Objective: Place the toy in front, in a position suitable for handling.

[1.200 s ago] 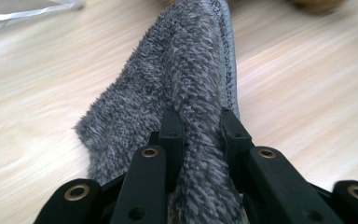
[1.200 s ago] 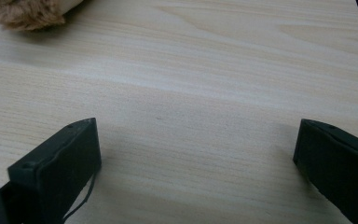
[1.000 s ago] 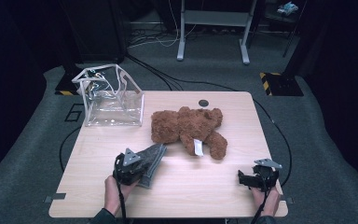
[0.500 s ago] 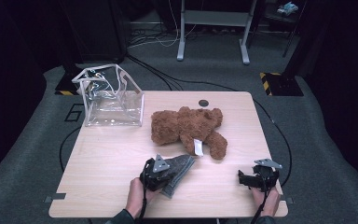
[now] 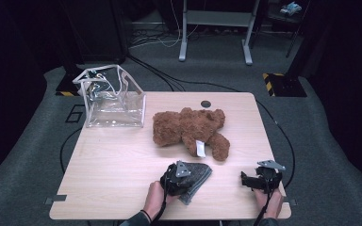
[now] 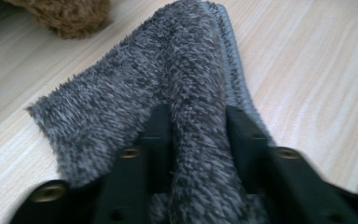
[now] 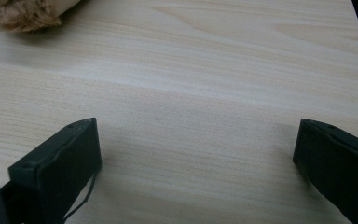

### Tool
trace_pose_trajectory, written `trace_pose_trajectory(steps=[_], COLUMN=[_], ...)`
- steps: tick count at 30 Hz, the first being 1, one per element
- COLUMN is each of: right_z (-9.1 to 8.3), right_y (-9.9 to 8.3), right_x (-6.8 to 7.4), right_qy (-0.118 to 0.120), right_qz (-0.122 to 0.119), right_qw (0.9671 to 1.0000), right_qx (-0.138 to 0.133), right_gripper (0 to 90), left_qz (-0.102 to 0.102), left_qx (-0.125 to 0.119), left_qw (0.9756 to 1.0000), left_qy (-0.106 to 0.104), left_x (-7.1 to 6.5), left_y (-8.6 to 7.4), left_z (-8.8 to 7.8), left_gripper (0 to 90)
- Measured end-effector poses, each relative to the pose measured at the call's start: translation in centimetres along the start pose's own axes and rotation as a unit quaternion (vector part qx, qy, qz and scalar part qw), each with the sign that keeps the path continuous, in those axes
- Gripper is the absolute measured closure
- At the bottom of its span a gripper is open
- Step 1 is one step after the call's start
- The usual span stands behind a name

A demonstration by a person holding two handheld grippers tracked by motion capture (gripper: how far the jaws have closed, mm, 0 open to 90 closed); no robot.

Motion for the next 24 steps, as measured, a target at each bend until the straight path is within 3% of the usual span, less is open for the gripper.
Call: trace_pose_trajectory(steps=[2, 3, 7, 11, 15, 16, 19, 24], right_z=[0.0, 0.0, 0.0, 0.0, 0.0, 0.0, 0.0, 0.0], right_y=[0.0, 0.0, 0.0, 0.0, 0.0, 0.0, 0.0, 0.0], right_x=[0.0, 0.0, 0.0, 0.0, 0.0, 0.0, 0.0, 0.0], right_qy=[0.000, 0.000, 0.001, 0.002, 0.004, 0.004, 0.004, 0.004], right_qz=[0.000, 0.000, -0.002, -0.004, -0.006, -0.006, -0.006, -0.006], right_qw=[1.0000, 1.0000, 1.0000, 1.0000, 1.0000, 1.0000, 1.0000, 1.0000], right_qx=[0.000, 0.000, -0.001, -0.002, -0.002, -0.002, -0.002, -0.002], right_gripper=[0.0, 0.1, 0.6, 1.1, 1.2, 1.2, 1.2, 1.2], left_qz=[-0.006, -0.008, -0.021, -0.038, -0.050, -0.064, -0.092, -0.114], left_qx=[-0.002, -0.006, -0.012, -0.024, -0.020, -0.020, -0.022, -0.039], left_qw=[0.9999, 0.9998, 0.9995, 0.9985, 0.9967, 0.9952, 0.9933, 0.9899], left_qy=[0.015, 0.016, 0.021, 0.033, 0.060, 0.071, 0.068, 0.074], left_x=[0.2, 0.2, 0.7, 1.7, 3.5, 4.3, 6.0, 7.2], left_y=[0.0, -0.1, -0.4, -1.1, -2.6, -3.1, -4.5, -5.7], left_z=[-0.2, -0.4, -1.5, -3.3, -5.0, -5.3, -6.2, -7.6], left_gripper=[34.9, 29.5, 17.2, 14.4, 12.5, 11.5, 9.2, 6.6])
Point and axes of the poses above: each handheld gripper's, and its own axes: z roughly forward along the jaws, y roughly out of its top, x roughly to its left, the point moved 5 cm from there along z, roughly forward along the jaws, and after that the axes turned 1 degree about z, right-handed, at the moved point
